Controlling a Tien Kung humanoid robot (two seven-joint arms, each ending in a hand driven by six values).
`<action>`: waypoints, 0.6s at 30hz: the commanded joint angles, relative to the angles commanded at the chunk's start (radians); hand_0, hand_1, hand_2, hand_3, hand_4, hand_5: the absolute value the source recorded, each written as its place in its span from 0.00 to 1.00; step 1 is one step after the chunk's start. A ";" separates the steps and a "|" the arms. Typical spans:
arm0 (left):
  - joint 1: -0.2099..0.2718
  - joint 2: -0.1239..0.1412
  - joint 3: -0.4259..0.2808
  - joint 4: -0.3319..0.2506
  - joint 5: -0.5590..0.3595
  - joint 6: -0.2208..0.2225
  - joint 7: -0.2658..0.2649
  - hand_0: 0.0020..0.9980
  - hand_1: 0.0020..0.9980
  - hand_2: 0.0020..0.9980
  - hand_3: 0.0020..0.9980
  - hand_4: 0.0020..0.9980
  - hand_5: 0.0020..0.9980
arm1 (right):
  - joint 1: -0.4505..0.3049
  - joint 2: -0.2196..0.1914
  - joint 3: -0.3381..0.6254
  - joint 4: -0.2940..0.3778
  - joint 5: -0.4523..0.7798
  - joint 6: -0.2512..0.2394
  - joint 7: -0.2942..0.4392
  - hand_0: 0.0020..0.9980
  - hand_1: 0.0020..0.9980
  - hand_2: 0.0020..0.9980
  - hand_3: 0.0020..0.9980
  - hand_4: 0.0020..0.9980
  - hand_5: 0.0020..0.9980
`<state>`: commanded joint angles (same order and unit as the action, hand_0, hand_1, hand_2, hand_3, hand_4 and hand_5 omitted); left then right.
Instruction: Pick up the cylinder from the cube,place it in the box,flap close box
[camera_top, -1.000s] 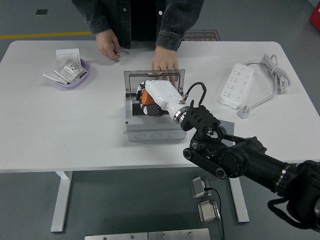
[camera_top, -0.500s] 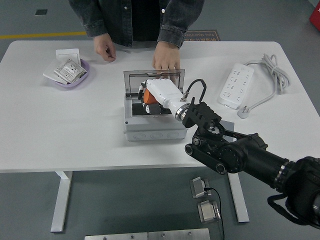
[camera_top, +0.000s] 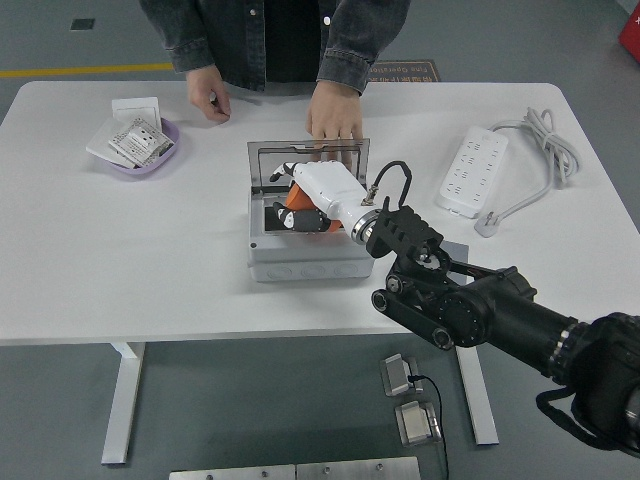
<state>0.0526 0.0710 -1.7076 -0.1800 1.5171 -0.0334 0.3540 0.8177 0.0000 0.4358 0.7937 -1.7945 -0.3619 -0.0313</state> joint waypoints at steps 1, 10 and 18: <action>0.000 0.000 0.000 0.000 0.001 0.000 0.000 0.64 0.66 0.50 0.62 0.69 0.42 | -0.001 0.000 0.000 -0.001 0.001 -0.001 0.001 0.14 0.28 0.57 0.77 0.92 0.48; 0.000 -0.001 0.000 0.000 0.011 -0.004 0.000 0.64 0.66 0.50 0.62 0.69 0.42 | -0.003 0.000 0.001 -0.004 -0.004 -0.001 0.005 0.14 0.27 0.57 0.78 0.96 0.50; 0.000 -0.002 0.002 0.000 0.015 -0.009 0.001 0.64 0.66 0.49 0.62 0.69 0.42 | -0.004 0.000 0.010 -0.001 -0.011 0.002 0.006 0.15 0.24 0.51 0.77 0.98 0.53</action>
<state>0.0524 0.0688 -1.7053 -0.1800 1.5326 -0.0424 0.3546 0.8142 0.0000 0.4460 0.7923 -1.8053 -0.3595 -0.0258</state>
